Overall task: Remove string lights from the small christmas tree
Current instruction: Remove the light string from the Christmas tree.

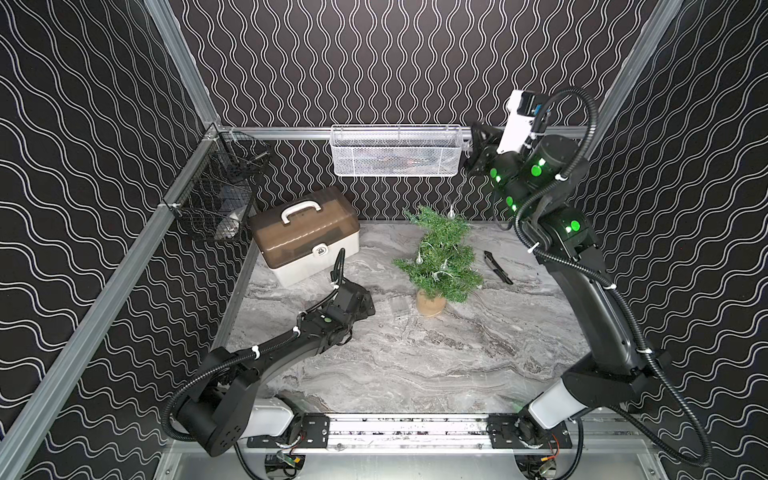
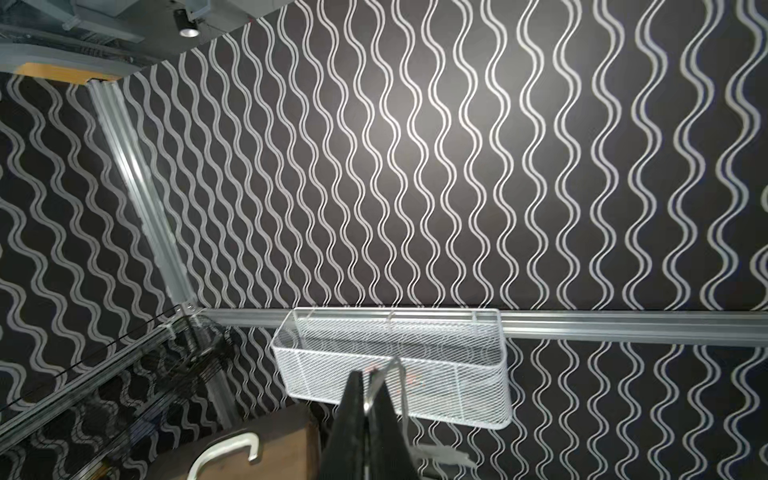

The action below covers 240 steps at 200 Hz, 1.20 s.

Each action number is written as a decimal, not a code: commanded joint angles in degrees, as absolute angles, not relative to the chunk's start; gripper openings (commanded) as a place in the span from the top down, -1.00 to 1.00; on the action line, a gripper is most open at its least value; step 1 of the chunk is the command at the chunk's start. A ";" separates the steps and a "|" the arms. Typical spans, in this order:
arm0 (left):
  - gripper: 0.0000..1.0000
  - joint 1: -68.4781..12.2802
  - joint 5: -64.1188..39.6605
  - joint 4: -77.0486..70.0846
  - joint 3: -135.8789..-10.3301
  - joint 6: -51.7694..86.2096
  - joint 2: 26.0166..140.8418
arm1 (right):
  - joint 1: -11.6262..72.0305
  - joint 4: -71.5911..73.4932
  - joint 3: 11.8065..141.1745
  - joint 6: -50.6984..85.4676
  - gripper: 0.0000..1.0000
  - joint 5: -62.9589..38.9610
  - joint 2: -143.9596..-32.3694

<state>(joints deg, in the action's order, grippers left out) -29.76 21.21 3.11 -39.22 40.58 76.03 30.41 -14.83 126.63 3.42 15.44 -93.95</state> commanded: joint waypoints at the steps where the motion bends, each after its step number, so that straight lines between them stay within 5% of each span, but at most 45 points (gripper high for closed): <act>1: -0.98 -29.73 21.49 3.01 -38.88 40.95 75.43 | 27.11 -16.08 129.89 2.03 1.00 17.34 -96.06; 60: -0.98 -29.78 20.54 2.24 -38.78 41.23 76.19 | 15.37 -18.55 119.08 9.77 1.00 17.06 -90.71; 128: -0.98 -29.77 19.89 1.98 -38.86 41.22 77.25 | 14.77 -16.79 97.53 13.24 1.00 12.79 -77.48; 240: -0.97 -29.81 17.52 1.11 -40.76 42.14 80.49 | 14.77 -27.89 81.31 13.81 1.00 19.37 -60.92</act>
<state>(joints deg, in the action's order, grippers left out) -29.76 17.85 2.57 -40.25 40.86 80.14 14.76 -23.75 84.27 12.91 16.08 -63.42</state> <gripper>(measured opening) 0.986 0.050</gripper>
